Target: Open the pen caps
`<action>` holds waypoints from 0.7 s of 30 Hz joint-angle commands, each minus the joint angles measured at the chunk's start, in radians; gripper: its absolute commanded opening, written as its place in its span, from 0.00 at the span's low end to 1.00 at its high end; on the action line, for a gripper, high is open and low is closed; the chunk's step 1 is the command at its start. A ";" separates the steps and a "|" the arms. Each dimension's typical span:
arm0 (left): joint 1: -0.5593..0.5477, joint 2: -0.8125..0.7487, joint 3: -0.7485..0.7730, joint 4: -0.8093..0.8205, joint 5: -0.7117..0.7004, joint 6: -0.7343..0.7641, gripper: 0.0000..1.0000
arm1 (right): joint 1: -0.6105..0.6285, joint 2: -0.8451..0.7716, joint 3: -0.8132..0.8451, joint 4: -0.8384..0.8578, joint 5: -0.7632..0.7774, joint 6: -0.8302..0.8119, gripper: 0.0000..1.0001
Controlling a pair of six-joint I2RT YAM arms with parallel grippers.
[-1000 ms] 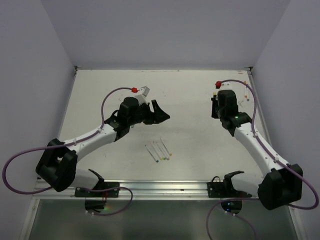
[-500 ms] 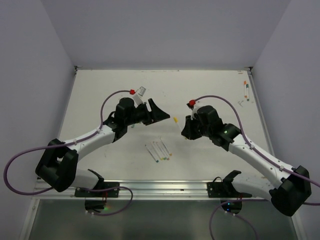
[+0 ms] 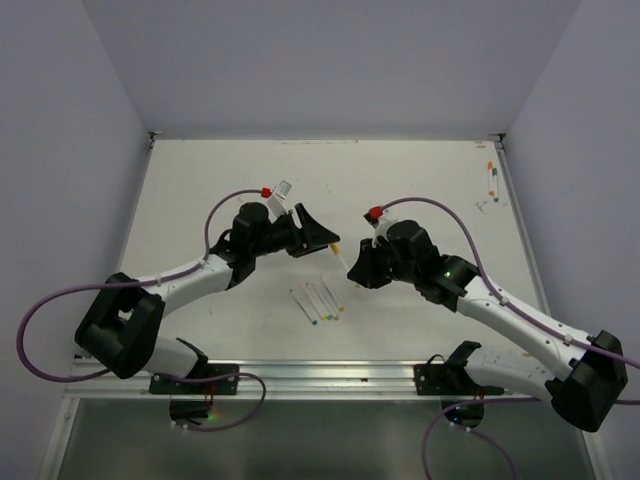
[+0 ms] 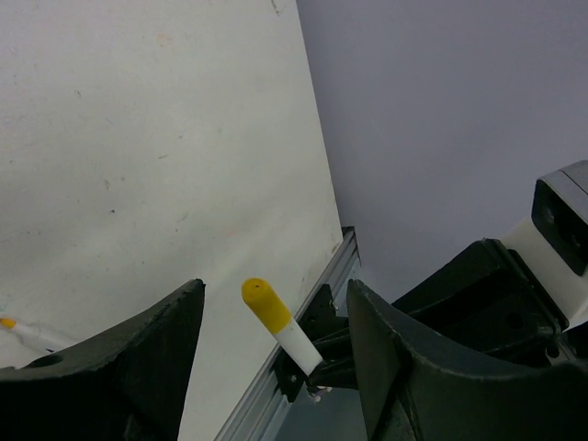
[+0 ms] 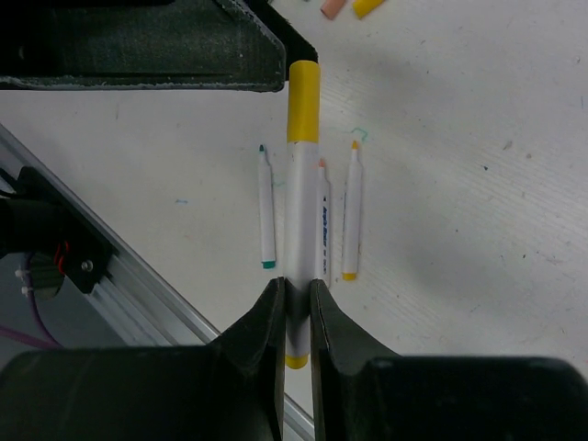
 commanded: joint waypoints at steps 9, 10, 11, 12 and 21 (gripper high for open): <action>0.002 0.032 0.001 0.123 0.068 -0.062 0.56 | 0.054 0.028 0.019 0.093 0.023 0.030 0.00; 0.002 0.028 -0.005 0.123 0.063 -0.067 0.55 | 0.054 0.029 0.018 0.099 0.029 0.031 0.00; 0.002 0.023 -0.009 0.126 0.060 -0.070 0.54 | 0.056 0.032 0.019 0.102 0.036 0.031 0.00; 0.002 0.017 -0.013 0.130 0.058 -0.070 0.54 | 0.056 0.035 0.018 0.107 0.042 0.033 0.00; 0.000 0.012 -0.028 0.140 0.061 -0.075 0.40 | 0.058 0.044 -0.017 0.139 0.094 0.050 0.00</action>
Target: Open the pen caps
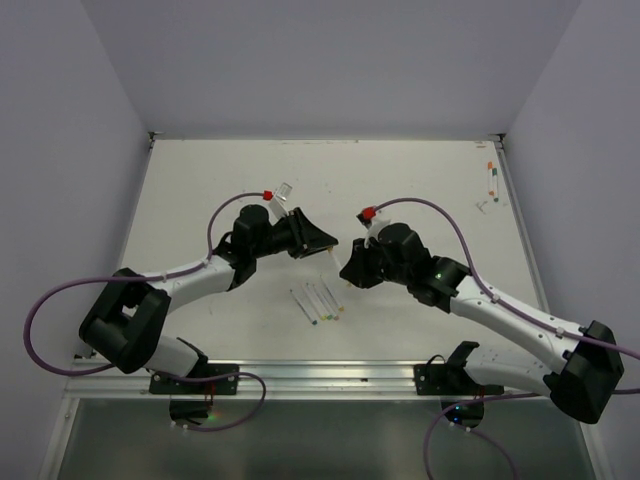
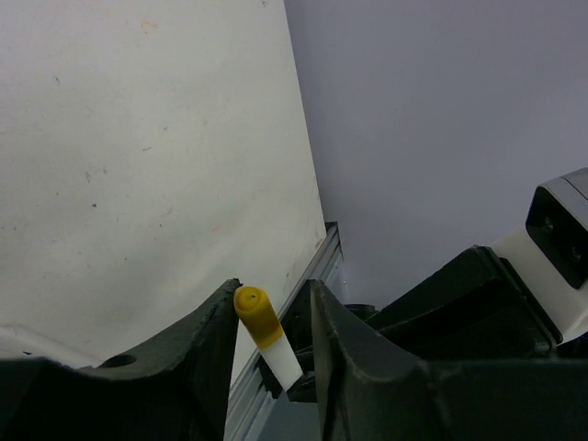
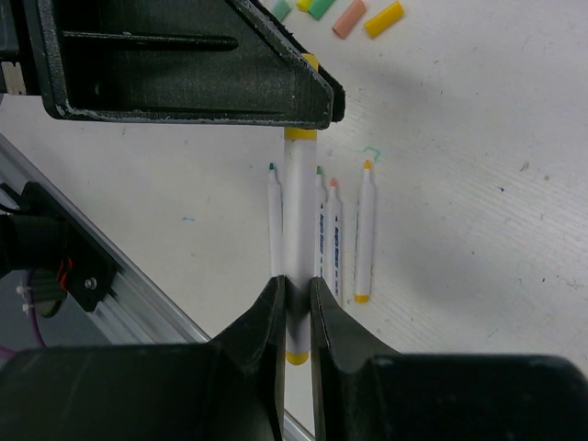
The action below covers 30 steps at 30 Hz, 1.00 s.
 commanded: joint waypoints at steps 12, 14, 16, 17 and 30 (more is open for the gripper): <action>-0.006 0.004 -0.005 0.101 0.041 -0.023 0.00 | 0.009 0.021 -0.009 0.070 0.028 0.019 0.23; -0.009 0.004 -0.013 0.108 0.043 -0.027 0.00 | 0.010 0.034 0.004 0.068 0.028 0.010 0.35; -0.007 0.004 -0.016 0.117 0.047 -0.032 0.00 | 0.012 0.048 0.021 0.070 0.030 0.004 0.41; -0.009 0.004 -0.017 0.122 0.049 -0.033 0.00 | 0.010 0.063 0.029 0.070 0.028 0.002 0.41; -0.009 0.017 0.004 0.093 0.046 -0.026 0.00 | 0.010 0.188 0.109 0.084 0.008 0.005 0.00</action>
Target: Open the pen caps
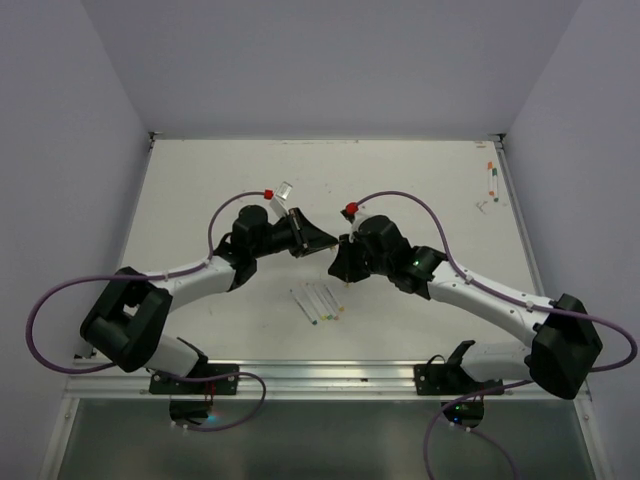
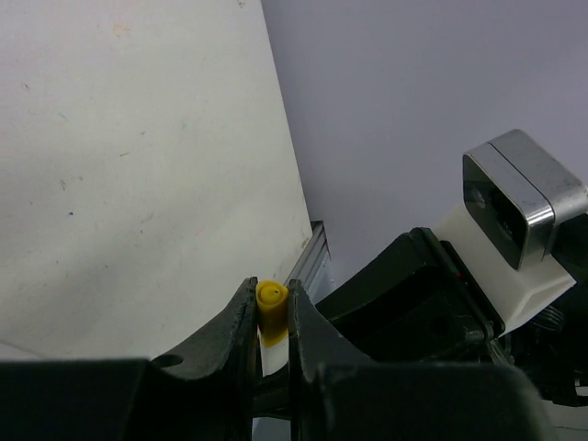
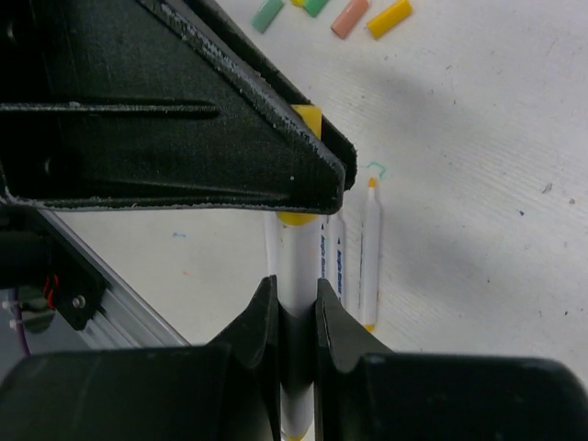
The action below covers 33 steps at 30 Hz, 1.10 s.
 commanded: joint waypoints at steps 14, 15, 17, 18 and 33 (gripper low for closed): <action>0.080 0.111 0.153 -0.229 -0.222 0.032 0.00 | 0.157 -0.001 -0.100 -0.072 0.278 0.061 0.00; 0.088 0.109 0.168 -0.236 -0.234 0.037 0.00 | 0.161 -0.004 -0.115 -0.072 0.279 0.065 0.00; 0.106 0.103 0.184 -0.259 -0.257 0.035 0.00 | 0.177 -0.013 -0.129 -0.069 0.279 0.069 0.00; 0.111 0.101 0.195 -0.264 -0.265 0.037 0.00 | 0.180 -0.026 -0.138 -0.071 0.279 0.069 0.00; 0.174 0.022 0.227 -0.359 -0.421 -0.020 0.00 | 0.284 -0.001 -0.167 -0.105 0.357 0.078 0.00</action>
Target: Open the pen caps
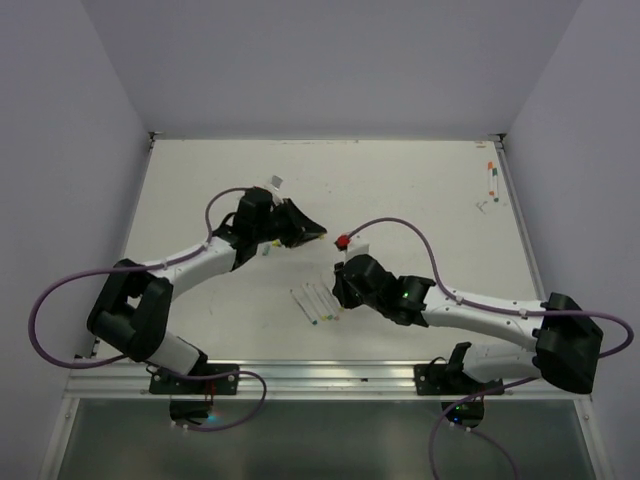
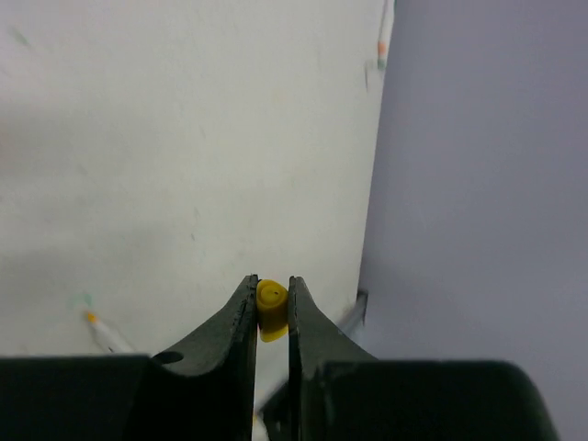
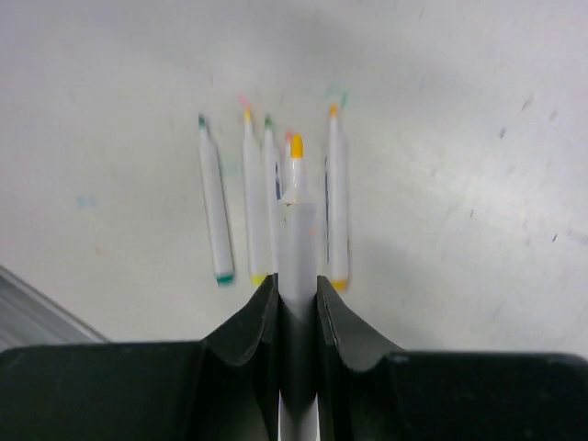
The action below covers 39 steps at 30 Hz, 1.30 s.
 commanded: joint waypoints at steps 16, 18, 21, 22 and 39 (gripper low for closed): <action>0.180 -0.090 0.120 -0.059 -0.277 0.268 0.00 | 0.036 0.020 0.062 -0.247 0.119 -0.038 0.00; 0.141 -0.078 0.131 -0.100 -0.318 0.341 0.00 | 0.013 0.067 0.077 -0.208 0.092 -0.052 0.00; 0.086 -0.065 0.145 -0.146 -0.375 0.416 0.00 | -0.035 0.101 0.057 -0.115 0.041 -0.064 0.00; 0.075 -0.064 0.140 -0.155 -0.383 0.427 0.00 | -0.053 0.126 0.046 -0.087 -0.018 -0.072 0.00; 0.037 -0.013 0.186 -0.251 -0.401 0.570 0.00 | -0.106 0.304 -0.017 0.108 -0.103 -0.129 0.06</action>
